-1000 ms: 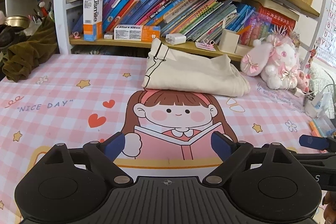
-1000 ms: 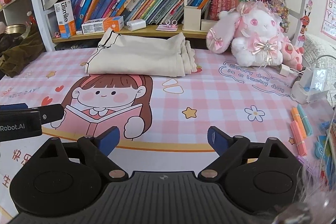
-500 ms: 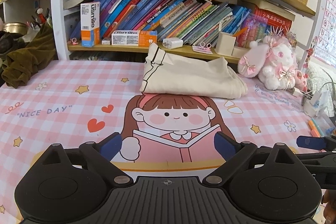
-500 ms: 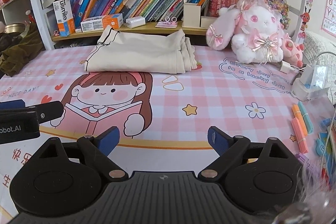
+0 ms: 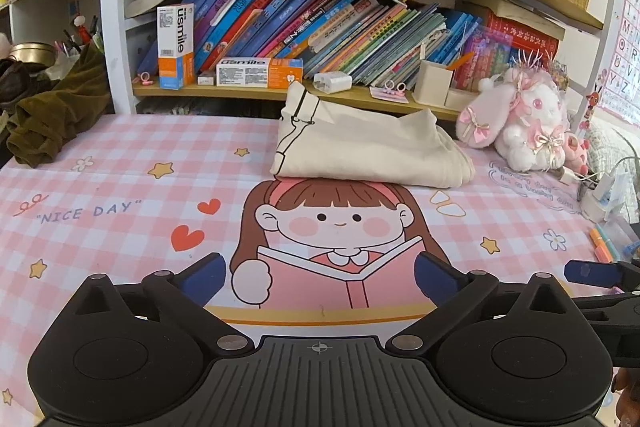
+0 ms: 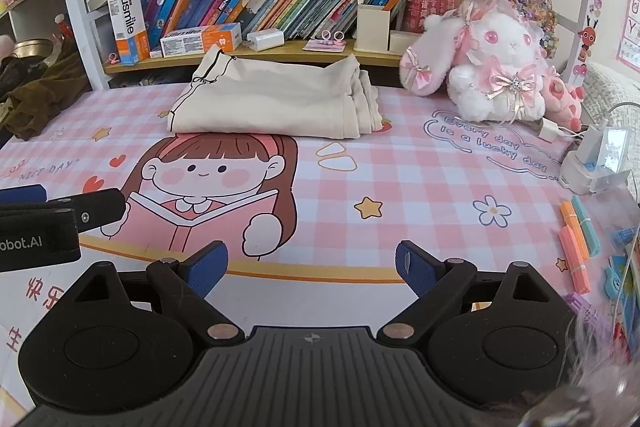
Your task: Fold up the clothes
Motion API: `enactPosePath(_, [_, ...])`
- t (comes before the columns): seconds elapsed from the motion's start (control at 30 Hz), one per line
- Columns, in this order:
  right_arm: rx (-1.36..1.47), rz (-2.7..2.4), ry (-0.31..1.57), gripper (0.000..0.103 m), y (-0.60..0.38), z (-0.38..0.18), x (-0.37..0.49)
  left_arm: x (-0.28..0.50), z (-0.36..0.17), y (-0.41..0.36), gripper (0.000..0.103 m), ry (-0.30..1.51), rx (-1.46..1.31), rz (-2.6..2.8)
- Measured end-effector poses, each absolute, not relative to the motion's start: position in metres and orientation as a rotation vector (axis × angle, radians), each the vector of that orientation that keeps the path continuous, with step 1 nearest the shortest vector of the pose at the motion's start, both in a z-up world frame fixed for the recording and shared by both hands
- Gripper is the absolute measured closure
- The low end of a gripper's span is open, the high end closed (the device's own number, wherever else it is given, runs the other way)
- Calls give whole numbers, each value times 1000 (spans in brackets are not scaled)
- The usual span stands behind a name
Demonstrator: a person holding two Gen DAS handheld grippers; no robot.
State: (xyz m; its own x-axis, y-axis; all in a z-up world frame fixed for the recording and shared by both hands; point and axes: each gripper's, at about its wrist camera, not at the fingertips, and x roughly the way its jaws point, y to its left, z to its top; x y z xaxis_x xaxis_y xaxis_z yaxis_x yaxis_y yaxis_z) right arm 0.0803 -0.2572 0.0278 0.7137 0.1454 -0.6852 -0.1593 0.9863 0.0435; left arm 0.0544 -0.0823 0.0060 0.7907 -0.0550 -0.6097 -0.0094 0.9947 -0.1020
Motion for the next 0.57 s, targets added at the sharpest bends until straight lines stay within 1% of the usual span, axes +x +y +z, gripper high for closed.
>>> enactPosePath(0.57, [-24, 177, 775, 12, -254, 22, 79, 55, 1, -72, 0, 667, -132, -2])
